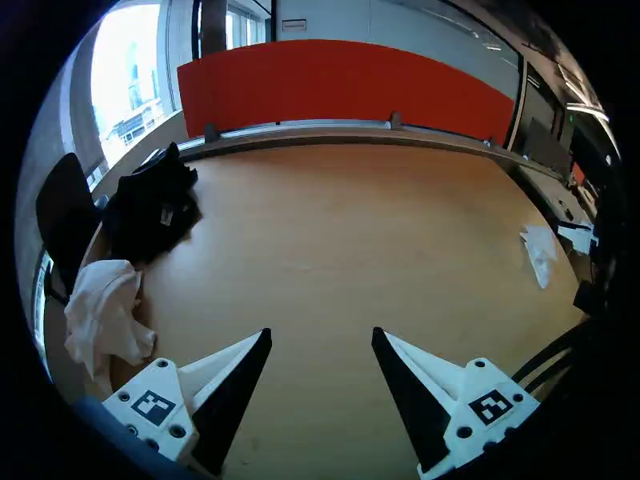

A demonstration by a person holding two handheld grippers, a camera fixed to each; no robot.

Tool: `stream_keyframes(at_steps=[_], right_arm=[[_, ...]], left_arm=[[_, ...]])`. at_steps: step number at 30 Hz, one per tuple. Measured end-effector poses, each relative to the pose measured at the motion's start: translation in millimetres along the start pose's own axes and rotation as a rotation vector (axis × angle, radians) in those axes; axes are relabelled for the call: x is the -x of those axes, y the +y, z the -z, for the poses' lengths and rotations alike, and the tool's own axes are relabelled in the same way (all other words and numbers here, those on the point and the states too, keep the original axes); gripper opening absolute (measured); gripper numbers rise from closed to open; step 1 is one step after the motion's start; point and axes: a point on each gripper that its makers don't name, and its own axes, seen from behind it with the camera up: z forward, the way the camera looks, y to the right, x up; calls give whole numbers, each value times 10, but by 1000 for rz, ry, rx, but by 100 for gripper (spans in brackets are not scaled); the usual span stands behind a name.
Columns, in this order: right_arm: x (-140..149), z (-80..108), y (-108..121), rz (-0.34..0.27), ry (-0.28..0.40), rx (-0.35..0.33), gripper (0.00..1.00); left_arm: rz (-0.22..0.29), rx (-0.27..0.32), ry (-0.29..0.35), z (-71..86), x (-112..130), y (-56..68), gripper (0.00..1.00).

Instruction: Fold towel

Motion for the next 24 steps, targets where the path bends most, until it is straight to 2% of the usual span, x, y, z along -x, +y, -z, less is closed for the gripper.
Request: stream_keyframes(at_steps=[6, 12, 14, 18, 24], right_arm=[[-301, 24, -137, -15, 105, -9, 87], [-646, 76, -304, -14, 225, -11, 88], [-758, 100, -383, -8, 263, -19, 89], [-954, 134, -500, -8, 321, -21, 98], [-1179, 182, -641, -32, 376, -21, 99]], left_arm=[[20, -13, 24, 2, -80, -61, 93], [45, -29, 85, 18, -293, -140, 93], [59, -28, 115, 23, -389, -157, 93], [97, -30, 194, 62, -619, -219, 93], [146, -51, 339, 165, -990, -387, 93]])
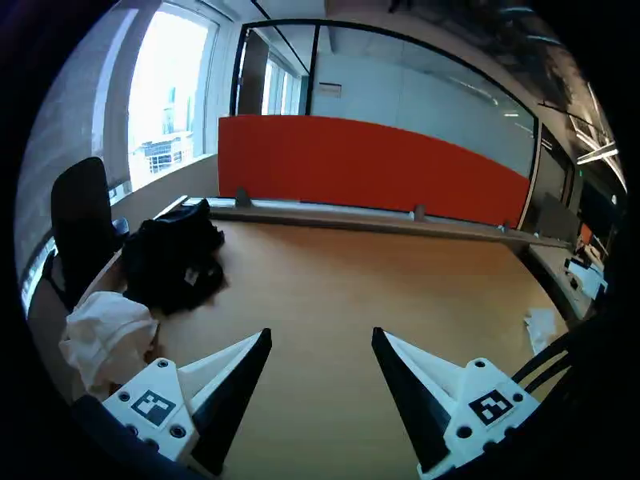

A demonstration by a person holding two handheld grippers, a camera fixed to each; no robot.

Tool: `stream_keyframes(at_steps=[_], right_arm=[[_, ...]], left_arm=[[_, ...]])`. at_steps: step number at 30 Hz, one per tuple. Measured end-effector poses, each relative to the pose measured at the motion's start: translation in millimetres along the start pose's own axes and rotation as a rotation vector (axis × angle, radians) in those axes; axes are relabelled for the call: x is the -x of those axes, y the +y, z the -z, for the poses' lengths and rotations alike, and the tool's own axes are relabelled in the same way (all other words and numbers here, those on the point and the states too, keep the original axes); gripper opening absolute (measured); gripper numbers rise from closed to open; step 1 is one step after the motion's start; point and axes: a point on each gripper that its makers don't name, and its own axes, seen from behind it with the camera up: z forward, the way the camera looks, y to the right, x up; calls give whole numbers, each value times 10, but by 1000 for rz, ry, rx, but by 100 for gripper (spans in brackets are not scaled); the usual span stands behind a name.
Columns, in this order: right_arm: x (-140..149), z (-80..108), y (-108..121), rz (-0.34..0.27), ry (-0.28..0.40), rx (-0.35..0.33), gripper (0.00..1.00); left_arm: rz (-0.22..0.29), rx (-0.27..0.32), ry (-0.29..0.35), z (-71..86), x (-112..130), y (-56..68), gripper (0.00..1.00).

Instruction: Fold towel

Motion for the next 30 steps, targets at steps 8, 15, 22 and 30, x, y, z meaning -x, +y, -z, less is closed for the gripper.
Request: stream_keyframes(at_steps=[8, 15, 22, 30], right_arm=[[-205, -48, -81, -26, 48, 39, 99], [-294, -54, -192, -21, 49, 33, 99], [-445, -30, -258, -22, 67, 35, 99], [-475, -11, -322, -28, 83, 40, 99]], left_arm=[[31, -14, 202, -1, -501, -104, 93], [-3, -42, 290, -1, -644, -136, 93], [-24, -35, 342, -29, -595, -95, 93], [-38, -43, 392, -124, -443, -140, 93]])
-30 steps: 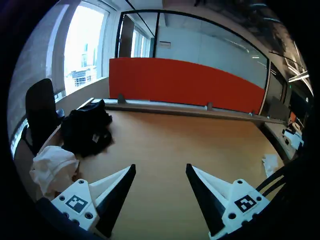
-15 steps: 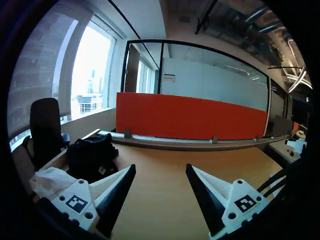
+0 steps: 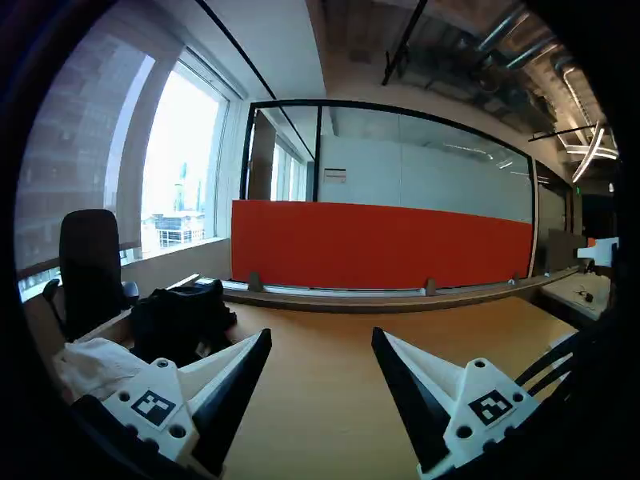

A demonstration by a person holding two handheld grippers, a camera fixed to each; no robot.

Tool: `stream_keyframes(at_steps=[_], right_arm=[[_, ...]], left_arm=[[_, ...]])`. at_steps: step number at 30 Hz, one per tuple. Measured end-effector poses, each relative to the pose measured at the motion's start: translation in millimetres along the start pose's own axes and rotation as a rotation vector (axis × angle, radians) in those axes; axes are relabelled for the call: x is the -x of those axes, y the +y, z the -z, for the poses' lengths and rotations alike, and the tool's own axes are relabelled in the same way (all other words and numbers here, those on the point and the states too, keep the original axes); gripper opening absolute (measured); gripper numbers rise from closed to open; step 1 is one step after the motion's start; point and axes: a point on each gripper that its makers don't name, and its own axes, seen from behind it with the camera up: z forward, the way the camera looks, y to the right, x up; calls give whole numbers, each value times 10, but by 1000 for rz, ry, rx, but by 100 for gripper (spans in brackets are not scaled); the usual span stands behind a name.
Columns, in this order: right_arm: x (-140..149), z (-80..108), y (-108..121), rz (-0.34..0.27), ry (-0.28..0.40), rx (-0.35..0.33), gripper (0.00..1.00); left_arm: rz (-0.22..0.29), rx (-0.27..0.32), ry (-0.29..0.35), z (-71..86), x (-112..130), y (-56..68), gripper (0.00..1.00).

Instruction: Fold towel

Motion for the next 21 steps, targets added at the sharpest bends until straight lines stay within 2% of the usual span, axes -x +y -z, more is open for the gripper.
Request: stream_keyframes(at_steps=[5, 11, 21], right_arm=[[61, 4, -21, 25, 4, 16, 99], [254, -22, -126, 60, -8, 11, 99], [456, -21, -222, 34, -4, 16, 99]], left_arm=[[-24, -9, 21, -32, 155, -63, 93], [-86, -14, 53, -40, 348, -86, 93], [-122, -2, 102, -7, 619, -147, 93]])
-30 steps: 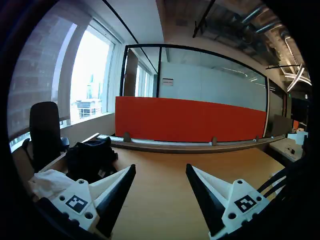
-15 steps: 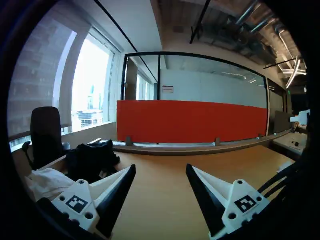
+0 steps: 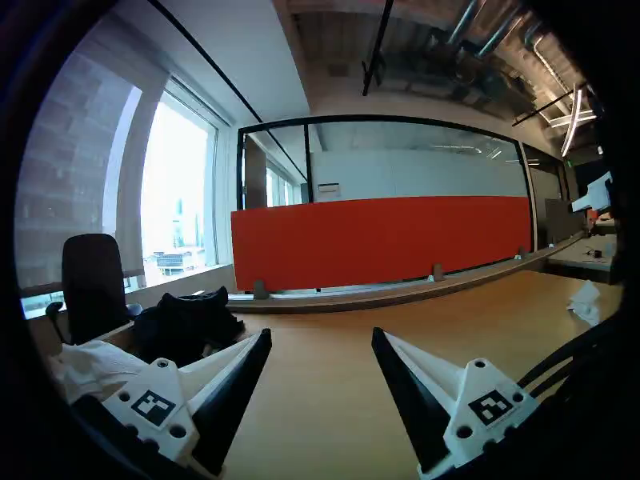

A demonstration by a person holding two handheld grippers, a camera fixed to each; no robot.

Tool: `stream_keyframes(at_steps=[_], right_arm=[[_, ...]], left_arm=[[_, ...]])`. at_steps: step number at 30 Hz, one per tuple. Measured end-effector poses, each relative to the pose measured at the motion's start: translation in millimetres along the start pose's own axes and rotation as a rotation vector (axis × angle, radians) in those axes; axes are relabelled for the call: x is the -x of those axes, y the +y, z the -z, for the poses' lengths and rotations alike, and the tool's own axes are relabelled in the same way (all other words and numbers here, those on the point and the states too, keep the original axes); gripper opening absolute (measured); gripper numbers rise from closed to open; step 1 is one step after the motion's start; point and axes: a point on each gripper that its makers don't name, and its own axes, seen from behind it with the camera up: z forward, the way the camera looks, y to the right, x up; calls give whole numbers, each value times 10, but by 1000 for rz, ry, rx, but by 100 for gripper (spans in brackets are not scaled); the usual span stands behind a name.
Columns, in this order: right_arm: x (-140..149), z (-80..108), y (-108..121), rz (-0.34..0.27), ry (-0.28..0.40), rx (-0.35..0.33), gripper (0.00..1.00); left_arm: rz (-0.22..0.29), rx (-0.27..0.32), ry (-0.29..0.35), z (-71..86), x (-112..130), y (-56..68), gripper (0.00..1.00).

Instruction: Fold towel

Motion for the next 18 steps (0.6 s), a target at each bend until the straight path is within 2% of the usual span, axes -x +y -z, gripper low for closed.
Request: stream_keyframes(at_steps=[5, 18], right_arm=[[132, 22, 24, -17, 4, 14, 99], [297, 60, 90, -12, -6, 29, 99]], left_arm=[[13, 3, 7, 32, 159, -19, 93], [33, -13, 14, 61, 361, -99, 93]])
